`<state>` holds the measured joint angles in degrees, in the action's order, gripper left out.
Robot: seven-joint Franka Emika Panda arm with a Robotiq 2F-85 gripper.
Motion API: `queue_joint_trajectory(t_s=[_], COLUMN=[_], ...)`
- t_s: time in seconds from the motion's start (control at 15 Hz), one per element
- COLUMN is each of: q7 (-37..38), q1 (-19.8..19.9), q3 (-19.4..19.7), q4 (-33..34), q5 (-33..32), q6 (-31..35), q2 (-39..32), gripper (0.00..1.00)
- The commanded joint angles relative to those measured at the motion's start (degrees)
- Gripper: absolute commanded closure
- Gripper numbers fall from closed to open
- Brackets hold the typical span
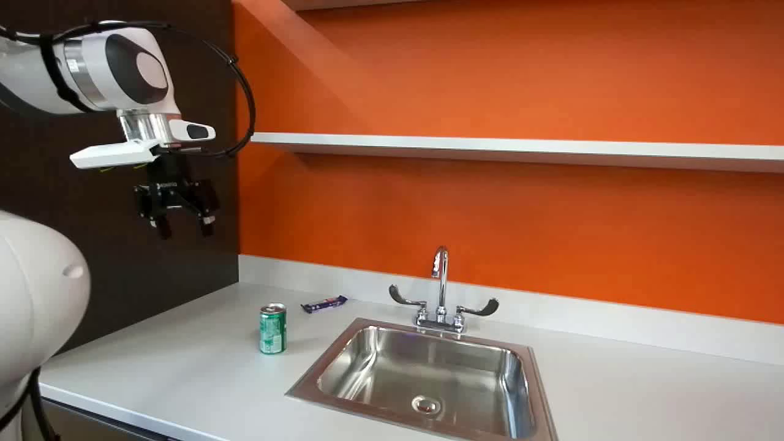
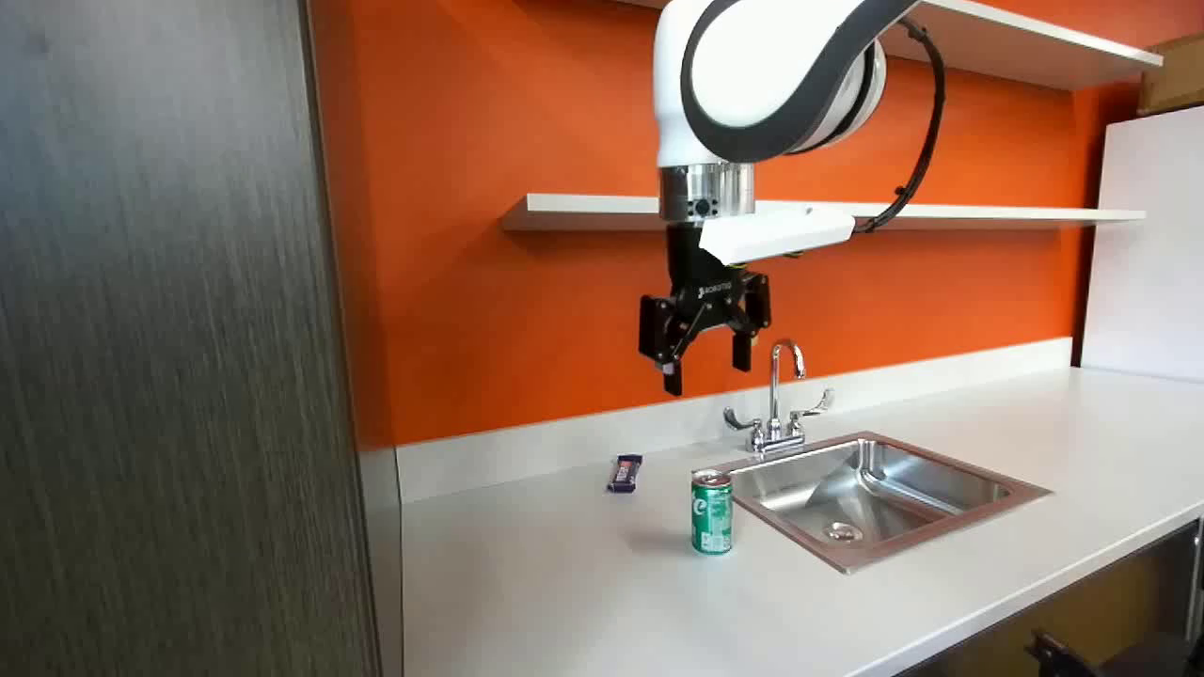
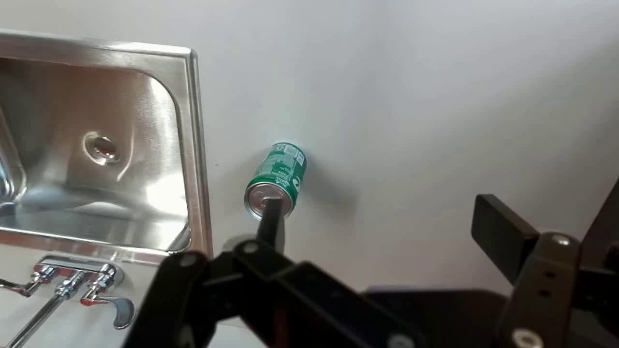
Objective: Put the green can on the bottom shelf.
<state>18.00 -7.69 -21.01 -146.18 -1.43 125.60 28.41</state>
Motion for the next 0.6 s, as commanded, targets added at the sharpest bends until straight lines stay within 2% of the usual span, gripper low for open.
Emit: queue_joint_trajectory(t_s=[0.0, 0.53], q7=[0.56, 0.85], q1=[-1.21, -0.42], q3=[1.14, 4.14], q4=[0.1, -5.22], q5=[-0.73, 0.45], q6=[-0.15, 4.08], q2=[-0.24, -0.58], gripper=[0.0, 0.0])
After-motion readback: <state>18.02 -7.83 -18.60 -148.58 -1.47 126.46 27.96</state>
